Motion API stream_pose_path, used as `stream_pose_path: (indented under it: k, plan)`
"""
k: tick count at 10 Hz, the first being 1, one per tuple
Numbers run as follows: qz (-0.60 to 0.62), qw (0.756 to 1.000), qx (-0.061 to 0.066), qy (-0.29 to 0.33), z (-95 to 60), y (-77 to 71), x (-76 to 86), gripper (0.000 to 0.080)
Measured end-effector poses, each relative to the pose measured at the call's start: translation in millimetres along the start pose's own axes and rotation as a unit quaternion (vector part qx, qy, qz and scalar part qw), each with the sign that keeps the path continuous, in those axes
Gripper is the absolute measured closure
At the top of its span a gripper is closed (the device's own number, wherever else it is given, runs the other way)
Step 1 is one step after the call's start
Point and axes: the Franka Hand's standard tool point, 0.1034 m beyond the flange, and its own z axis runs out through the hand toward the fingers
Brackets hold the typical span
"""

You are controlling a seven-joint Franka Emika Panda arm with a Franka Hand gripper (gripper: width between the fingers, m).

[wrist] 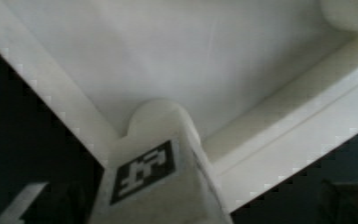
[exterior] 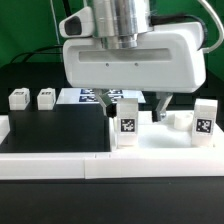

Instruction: Assemble square table

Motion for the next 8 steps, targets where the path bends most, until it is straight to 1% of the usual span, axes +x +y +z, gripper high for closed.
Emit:
stream_pose_path:
  k: [1,2,3,5,6,8]
  plan:
    - [-0.130,0.991,-0.007,-0.002,-0.3,-0.1,0.0,0.0150]
    - [-0.169,0.986,-0.006,-0.004,-0.3,0.5,0.0,0.0150]
    - [-0.155,0.988,-0.006,-0.004,0.3,0.6,-0.3,0.0150]
    - [-0.146,0.989,-0.007,-0.004,0.4,1.8,0.0,0.0409]
    - [-0.118,0.993,-0.010,-0.004,0.7,8.2,2.1,0.0502]
    - [-0.004,1.000,-0.009,-0.002,1.0,8.7,2.5,0.0502]
